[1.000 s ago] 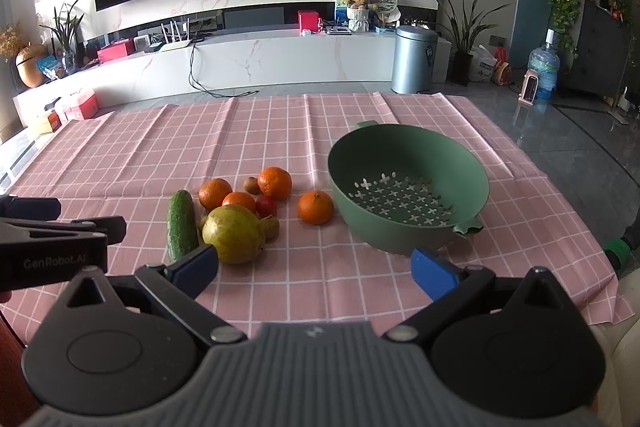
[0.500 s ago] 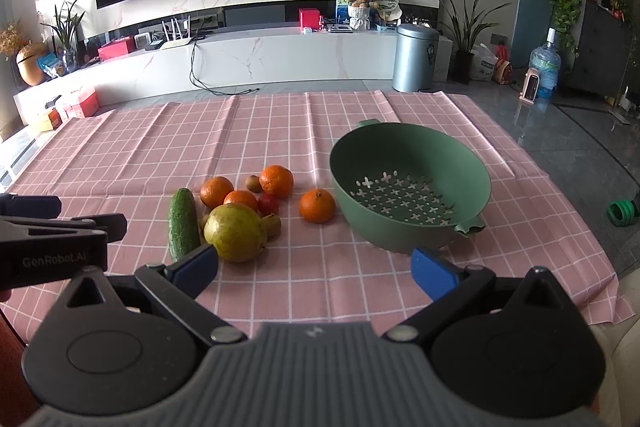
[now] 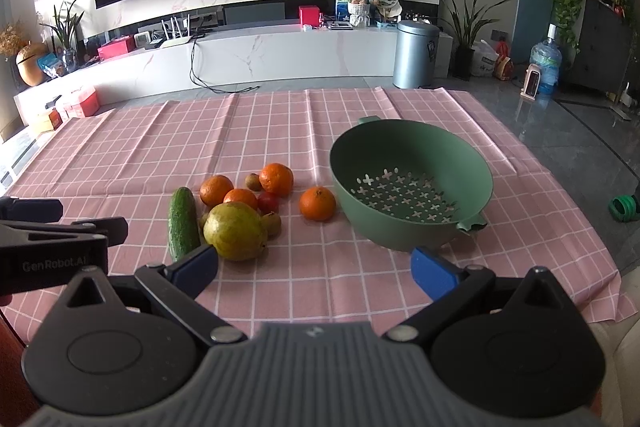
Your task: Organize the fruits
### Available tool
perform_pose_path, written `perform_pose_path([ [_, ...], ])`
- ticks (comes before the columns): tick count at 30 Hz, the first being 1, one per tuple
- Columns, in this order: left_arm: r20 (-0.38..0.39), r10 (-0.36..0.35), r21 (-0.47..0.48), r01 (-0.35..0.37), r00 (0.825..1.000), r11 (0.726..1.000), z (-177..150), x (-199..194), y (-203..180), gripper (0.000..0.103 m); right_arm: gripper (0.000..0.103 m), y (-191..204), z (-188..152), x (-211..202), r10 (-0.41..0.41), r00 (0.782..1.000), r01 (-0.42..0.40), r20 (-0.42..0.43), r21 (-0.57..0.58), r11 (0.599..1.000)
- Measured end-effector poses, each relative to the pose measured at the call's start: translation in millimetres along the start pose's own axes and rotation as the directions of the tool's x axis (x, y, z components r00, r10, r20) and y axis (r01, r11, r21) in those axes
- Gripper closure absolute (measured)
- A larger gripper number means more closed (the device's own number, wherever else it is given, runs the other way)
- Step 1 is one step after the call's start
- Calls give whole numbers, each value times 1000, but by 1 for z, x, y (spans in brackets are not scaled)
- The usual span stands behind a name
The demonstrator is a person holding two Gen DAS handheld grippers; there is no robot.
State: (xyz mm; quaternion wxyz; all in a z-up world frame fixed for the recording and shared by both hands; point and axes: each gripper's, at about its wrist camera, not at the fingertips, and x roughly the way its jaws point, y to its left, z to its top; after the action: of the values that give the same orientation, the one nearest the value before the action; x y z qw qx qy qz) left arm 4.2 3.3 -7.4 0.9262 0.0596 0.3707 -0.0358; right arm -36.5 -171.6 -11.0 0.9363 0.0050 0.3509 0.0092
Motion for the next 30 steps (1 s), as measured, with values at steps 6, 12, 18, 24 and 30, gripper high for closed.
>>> perform_pose_path([
  [6,-20,-39,-66,38,999,997,3,5,10,16,4,-1,-1,6,13,1000,-13,-10,9,1000],
  [12,-66,-113,-167,100,991,981,11,22,29,26,4,3,-1,24,73,997,-73,10,-19,997],
  [18,-126,-147,-217,117,981,969,11,51,40,47,23,19,6,56,160,987,-161,-17,-75,984],
  [24,-161,-186,-270,138,969,953,14,80,48,57,38,31,14,96,236,970,-241,-56,-116,964],
  [30,-204,-194,-308,125,960,943,18,112,53,58,38,43,17,136,255,962,-269,-98,-186,945],
])
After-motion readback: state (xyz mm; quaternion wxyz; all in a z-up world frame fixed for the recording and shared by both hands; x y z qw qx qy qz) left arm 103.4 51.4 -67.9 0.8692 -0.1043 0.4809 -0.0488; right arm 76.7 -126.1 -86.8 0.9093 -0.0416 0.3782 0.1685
